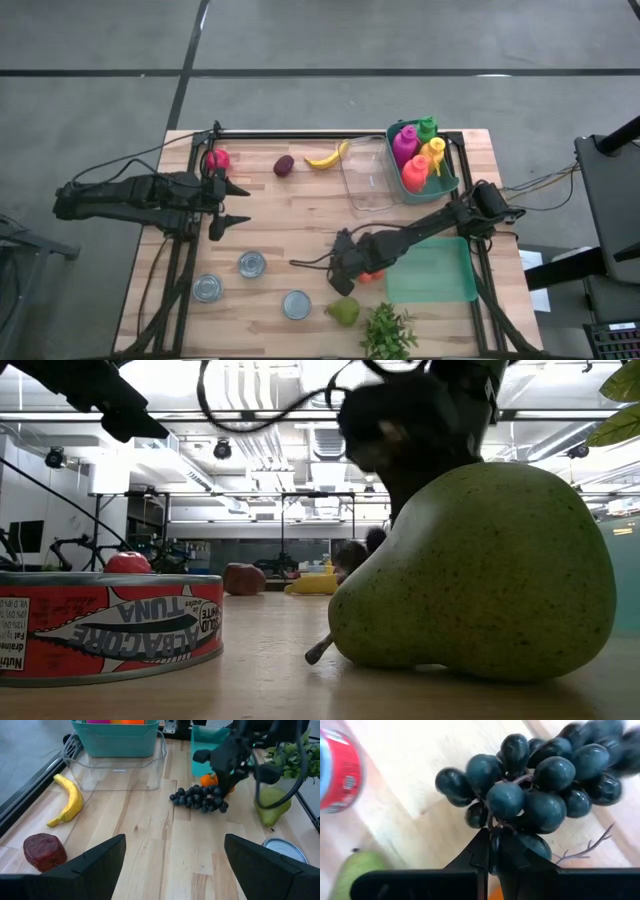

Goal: Pick & Place Food Item
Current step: Put the grapes into the green transparent bin

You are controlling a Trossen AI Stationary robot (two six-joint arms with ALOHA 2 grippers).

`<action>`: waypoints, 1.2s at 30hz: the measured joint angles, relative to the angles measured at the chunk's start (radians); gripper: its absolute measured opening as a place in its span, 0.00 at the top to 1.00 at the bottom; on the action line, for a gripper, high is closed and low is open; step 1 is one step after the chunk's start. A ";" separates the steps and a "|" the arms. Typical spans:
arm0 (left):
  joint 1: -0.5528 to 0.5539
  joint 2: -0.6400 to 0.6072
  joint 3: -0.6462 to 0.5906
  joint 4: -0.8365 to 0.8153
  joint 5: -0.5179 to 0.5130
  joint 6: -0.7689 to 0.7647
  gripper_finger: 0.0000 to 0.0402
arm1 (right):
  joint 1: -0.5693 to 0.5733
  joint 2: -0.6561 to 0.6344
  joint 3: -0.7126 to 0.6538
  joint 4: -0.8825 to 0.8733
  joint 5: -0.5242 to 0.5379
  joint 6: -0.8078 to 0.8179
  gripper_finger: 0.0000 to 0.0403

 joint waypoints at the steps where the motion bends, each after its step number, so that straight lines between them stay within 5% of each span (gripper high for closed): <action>1: 0.000 0.000 0.000 0.000 0.000 0.000 0.15 | 0.000 -0.008 0.008 -0.004 0.005 -0.014 0.97; 9: 0.000 0.001 0.000 -0.004 0.000 0.000 0.14 | 0.000 -0.061 0.043 -0.024 0.078 -0.083 0.97; 36: 0.000 0.000 0.000 -0.006 0.000 0.000 0.14 | 0.068 -0.387 0.127 -0.164 0.029 -0.080 0.97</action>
